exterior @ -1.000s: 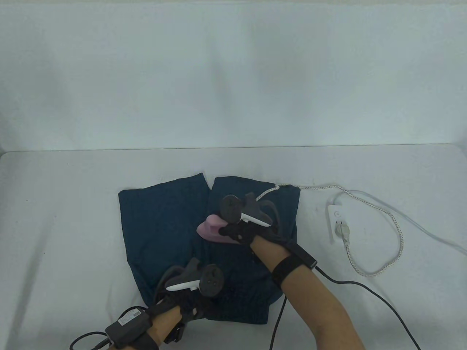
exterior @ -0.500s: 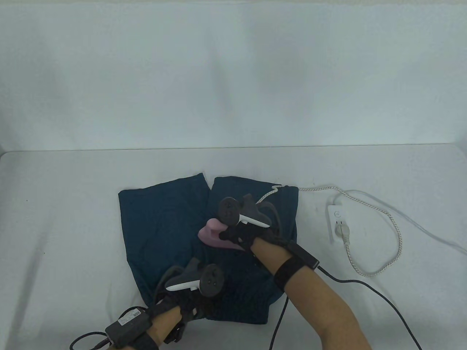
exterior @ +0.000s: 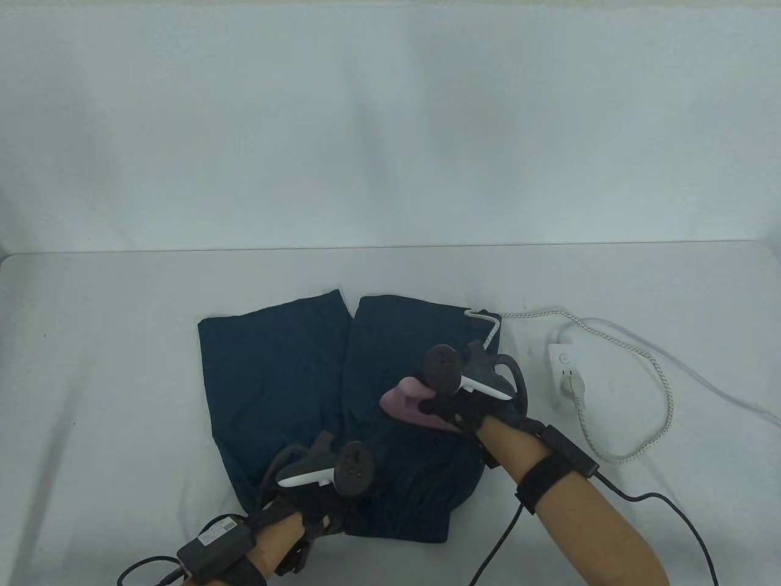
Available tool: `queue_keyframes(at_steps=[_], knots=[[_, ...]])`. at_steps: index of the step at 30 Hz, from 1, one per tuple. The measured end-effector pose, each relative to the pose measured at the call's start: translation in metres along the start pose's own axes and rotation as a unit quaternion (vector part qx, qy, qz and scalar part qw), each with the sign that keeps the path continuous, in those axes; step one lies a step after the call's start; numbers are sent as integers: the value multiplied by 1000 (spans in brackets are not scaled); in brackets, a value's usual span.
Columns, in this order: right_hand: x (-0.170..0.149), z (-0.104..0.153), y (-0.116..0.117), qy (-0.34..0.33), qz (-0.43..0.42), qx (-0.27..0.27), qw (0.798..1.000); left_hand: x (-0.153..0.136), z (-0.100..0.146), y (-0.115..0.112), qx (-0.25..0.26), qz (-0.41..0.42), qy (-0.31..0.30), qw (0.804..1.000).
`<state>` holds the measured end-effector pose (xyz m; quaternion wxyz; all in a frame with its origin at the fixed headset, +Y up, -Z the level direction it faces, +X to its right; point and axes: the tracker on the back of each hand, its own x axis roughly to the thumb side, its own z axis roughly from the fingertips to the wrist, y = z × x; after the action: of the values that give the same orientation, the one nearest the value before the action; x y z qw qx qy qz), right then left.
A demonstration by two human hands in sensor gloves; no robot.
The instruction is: Iron shorts with electric iron on table
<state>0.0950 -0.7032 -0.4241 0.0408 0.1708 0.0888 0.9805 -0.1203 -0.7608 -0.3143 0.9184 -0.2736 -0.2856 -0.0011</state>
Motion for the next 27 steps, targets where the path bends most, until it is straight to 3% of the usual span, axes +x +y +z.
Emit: queue_keyframes(at_steps=[12,27], knots=[[-18,10,0,24,-21,3,999,2,0,0,-2,-8,1,1000],[40,-19,2,-18,-43,10,999,7,-2,1,-3,4,2,1000]])
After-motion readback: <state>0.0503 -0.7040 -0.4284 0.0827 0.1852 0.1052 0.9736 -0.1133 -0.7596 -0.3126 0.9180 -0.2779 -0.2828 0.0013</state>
